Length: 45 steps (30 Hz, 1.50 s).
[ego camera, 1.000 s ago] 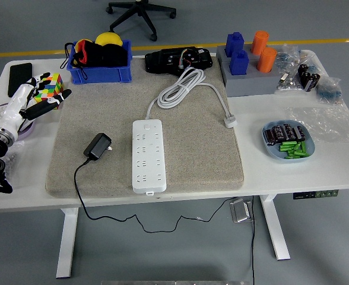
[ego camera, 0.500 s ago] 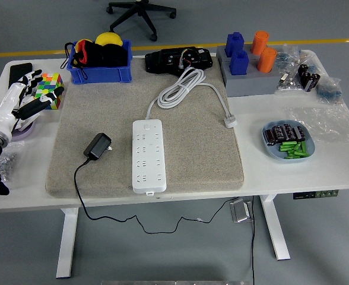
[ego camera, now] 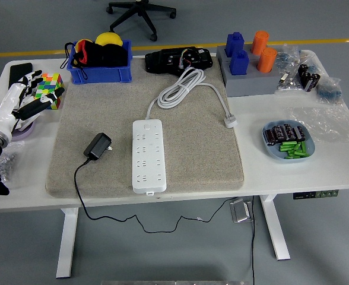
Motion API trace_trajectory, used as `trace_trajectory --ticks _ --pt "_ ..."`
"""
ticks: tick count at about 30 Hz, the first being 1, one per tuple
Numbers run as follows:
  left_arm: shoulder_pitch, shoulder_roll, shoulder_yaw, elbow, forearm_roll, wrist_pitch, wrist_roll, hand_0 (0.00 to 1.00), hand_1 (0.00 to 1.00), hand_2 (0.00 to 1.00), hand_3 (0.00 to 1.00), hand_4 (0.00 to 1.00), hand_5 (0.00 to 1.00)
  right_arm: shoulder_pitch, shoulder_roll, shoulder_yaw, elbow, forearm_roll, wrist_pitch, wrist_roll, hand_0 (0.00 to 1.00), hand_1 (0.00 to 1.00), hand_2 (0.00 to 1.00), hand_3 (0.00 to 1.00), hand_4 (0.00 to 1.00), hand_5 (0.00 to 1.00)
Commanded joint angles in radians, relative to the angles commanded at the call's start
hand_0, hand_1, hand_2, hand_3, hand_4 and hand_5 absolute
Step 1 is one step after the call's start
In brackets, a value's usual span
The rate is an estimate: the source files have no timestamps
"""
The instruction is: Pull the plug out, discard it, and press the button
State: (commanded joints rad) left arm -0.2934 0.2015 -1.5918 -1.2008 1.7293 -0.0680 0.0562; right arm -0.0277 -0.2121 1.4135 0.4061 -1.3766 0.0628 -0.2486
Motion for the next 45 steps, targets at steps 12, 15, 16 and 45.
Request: trace_trajectory --ticks 12,15,16,45 --pt "-0.004 0.002 -0.003 -0.003 0.002 0.001 0.001 0.937 0.946 0.910 0.947 0.950 0.632 0.000 0.000 0.002 -0.001 -0.001 0.000 0.000 0.775 0.739 0.736 0.742 0.786 0.706" --pt "-0.003 0.002 -0.003 -0.004 0.002 0.000 0.001 0.934 0.942 0.908 0.945 0.949 0.632 0.000 0.000 -0.001 0.000 0.000 0.000 0.000 0.775 0.739 0.736 0.742 0.786 0.706" --pt "-0.003 0.002 -0.003 -0.005 0.002 0.000 0.001 0.934 0.942 0.908 0.945 0.949 0.632 -0.001 0.000 -0.001 0.000 -0.001 0.000 0.000 0.775 0.739 0.736 0.742 0.786 0.706" --pt "-0.005 0.004 -0.004 -0.011 -0.002 0.003 -0.002 0.933 0.940 0.904 0.942 0.945 0.628 -0.004 0.002 0.001 -0.001 -0.002 0.000 -0.001 0.776 0.739 0.735 0.742 0.787 0.702"
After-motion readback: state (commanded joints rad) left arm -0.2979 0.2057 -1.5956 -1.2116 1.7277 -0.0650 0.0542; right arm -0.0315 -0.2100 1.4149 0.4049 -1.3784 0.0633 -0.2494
